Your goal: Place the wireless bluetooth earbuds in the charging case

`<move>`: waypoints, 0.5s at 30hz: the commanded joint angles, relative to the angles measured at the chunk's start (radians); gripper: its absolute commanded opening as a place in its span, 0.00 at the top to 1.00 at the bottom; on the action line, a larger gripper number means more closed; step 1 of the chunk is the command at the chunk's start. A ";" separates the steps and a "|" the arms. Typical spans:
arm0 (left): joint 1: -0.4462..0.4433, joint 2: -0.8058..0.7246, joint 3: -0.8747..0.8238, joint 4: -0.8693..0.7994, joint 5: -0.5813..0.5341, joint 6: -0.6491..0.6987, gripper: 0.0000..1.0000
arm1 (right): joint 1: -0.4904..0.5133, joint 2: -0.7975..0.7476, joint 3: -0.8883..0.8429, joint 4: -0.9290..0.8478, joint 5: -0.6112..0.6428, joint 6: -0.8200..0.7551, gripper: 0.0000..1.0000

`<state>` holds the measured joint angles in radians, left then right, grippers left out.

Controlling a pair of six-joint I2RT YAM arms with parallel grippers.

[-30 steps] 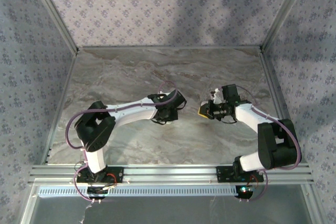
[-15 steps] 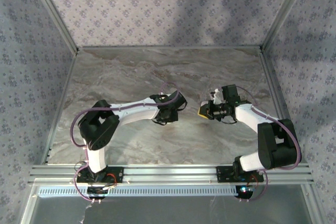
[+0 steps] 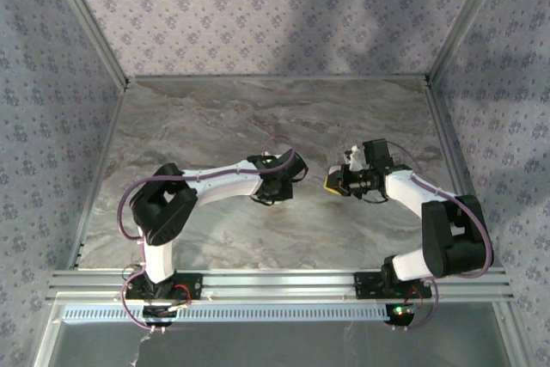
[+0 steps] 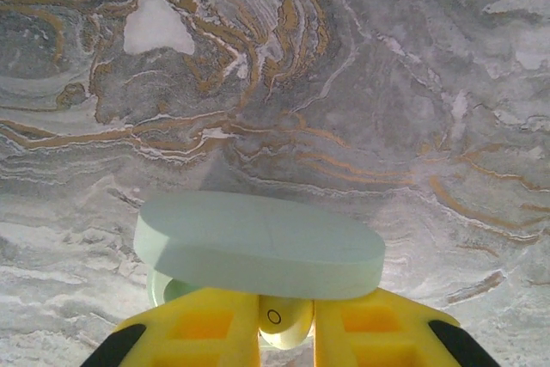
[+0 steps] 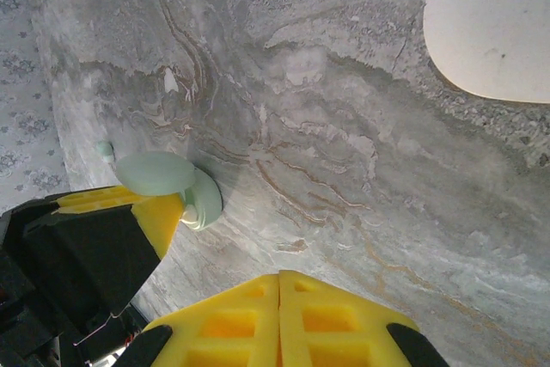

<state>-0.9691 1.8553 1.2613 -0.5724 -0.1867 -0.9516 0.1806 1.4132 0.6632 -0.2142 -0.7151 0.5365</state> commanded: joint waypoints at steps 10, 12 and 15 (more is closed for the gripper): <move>-0.008 0.016 0.018 -0.015 0.004 0.007 0.77 | -0.007 -0.015 -0.014 -0.010 -0.015 -0.009 0.92; -0.008 0.016 0.017 -0.014 0.007 0.007 0.77 | -0.006 -0.013 -0.015 -0.013 -0.014 -0.010 0.92; -0.008 0.013 0.016 -0.018 0.006 0.004 0.76 | -0.005 -0.013 -0.014 -0.011 -0.014 -0.010 0.92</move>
<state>-0.9699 1.8553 1.2613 -0.5724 -0.1864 -0.9516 0.1806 1.4132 0.6579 -0.2138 -0.7155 0.5369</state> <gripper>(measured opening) 0.239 0.085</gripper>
